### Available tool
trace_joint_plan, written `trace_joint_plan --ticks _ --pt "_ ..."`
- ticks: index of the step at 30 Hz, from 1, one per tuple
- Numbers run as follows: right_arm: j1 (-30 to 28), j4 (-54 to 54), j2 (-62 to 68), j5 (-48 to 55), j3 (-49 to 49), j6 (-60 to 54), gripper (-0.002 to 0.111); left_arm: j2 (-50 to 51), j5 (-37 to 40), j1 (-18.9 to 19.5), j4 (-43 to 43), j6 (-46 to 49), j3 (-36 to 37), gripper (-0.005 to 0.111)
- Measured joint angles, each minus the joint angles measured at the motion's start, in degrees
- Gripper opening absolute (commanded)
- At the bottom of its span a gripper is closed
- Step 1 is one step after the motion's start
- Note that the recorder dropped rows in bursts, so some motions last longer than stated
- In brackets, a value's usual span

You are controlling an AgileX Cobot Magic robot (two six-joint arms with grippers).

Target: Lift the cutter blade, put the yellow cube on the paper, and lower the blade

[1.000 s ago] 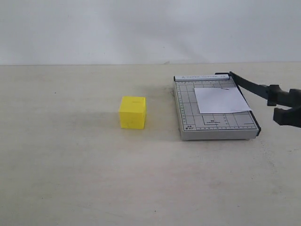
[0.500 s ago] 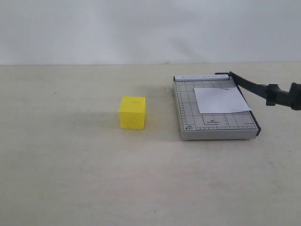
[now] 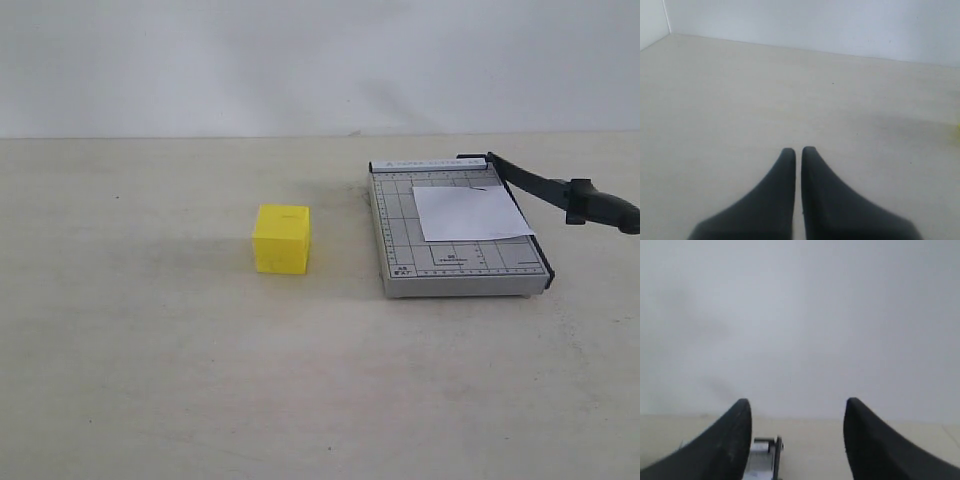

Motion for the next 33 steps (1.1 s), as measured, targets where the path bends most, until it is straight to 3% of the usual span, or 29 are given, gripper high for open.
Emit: trace_joint_plan --ticks 4,9,16,19,26,30,33 --pt "0.0 0.0 -11.5 5.6 0.0 0.0 0.001 0.0 0.0 0.0 0.2 0.0 0.0 0.004" --pt "0.0 0.4 -23.7 23.4 0.0 0.0 0.0 0.0 0.0 0.0 0.4 0.0 0.0 0.004" --pt "0.0 0.4 -31.4 47.5 0.1 0.0 0.0 0.0 -0.1 0.0 0.4 0.0 0.0 0.004" --pt "0.0 0.4 -31.9 50.9 0.1 0.0 0.0 0.0 -2.8 0.0 -3.0 -0.8 0.0 0.004" --pt "0.0 0.4 -32.1 52.8 0.1 0.0 0.0 0.0 -7.7 0.0 -31.8 -2.5 0.0 0.004" --pt "0.0 0.4 -32.1 52.8 0.1 0.0 0.0 0.0 -10.1 0.0 -34.7 -0.9 0.0 0.004" --pt "0.0 0.4 -32.1 52.8 0.1 0.0 0.0 0.0 -21.4 0.0 -35.1 0.0 0.1 0.004"
